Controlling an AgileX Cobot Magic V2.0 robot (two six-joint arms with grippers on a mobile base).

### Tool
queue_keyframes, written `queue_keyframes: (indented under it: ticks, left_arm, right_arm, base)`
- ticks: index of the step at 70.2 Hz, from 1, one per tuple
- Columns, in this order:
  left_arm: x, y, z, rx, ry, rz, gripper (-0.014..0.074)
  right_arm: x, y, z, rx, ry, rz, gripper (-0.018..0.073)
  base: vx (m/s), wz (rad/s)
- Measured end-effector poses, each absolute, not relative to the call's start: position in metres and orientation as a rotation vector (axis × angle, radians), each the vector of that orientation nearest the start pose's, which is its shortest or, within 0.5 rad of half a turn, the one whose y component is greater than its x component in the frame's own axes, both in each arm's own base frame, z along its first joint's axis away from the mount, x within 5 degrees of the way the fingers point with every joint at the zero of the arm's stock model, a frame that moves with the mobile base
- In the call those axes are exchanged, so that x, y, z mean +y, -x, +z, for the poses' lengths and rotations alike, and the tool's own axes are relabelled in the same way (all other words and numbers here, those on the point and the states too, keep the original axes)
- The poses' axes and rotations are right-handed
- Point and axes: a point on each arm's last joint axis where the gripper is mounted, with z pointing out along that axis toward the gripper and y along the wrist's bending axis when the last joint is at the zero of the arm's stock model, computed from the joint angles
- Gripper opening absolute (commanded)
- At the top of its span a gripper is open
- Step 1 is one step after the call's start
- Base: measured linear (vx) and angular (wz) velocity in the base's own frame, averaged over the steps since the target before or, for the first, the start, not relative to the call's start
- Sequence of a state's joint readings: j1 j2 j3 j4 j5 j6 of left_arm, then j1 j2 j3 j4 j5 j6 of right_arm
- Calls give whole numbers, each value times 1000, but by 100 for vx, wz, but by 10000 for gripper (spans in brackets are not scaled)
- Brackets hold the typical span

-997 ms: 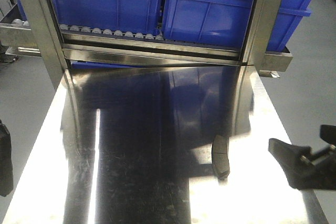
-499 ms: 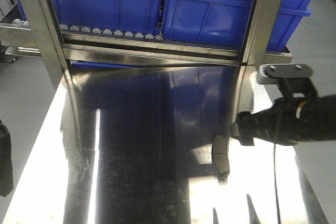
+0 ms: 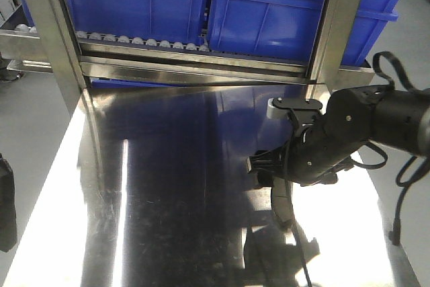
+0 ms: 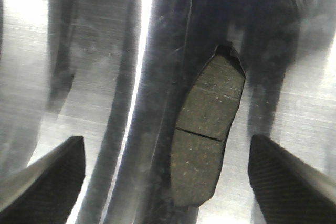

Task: Move and align brake pads A on conveyor
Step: 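Lower the right gripper onto the remaining brake pad and close, then lift the gripped brake pad off the table with the right gripper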

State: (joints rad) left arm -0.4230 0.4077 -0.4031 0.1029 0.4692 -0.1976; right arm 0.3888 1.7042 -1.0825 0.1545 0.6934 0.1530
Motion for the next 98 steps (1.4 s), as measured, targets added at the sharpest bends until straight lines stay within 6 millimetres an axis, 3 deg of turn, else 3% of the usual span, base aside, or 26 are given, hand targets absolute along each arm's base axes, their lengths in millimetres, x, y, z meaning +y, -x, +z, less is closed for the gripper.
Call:
queue_keyframes:
  ticks: [27,62,73,92,98]
  left_arm:
    - [-32,-82,279,1947,-280,-302,153]
    - [-32,-82,279,1947,-280,-302,153]
    - [-32,-82,279,1947,-280,-302,153]
    - [-32,-82,279,1947,-280,-302,153]
    - [-32,-82,279,1947,-280,-302,153]
  right_arm:
    - [138,-312,172,2921,185,257,587]
    - [138,-315,163,2940,219,226,486]
    - [138,-315,163,2941,219,226,380]
    - [137,-315,163,2942,224,224,52]
    - [137,-315,163,2941,230,220,-15]
  base:
    - [0,0]
    - [0,0]
    - [0,0]
    - [0,0]
    - [0,0]
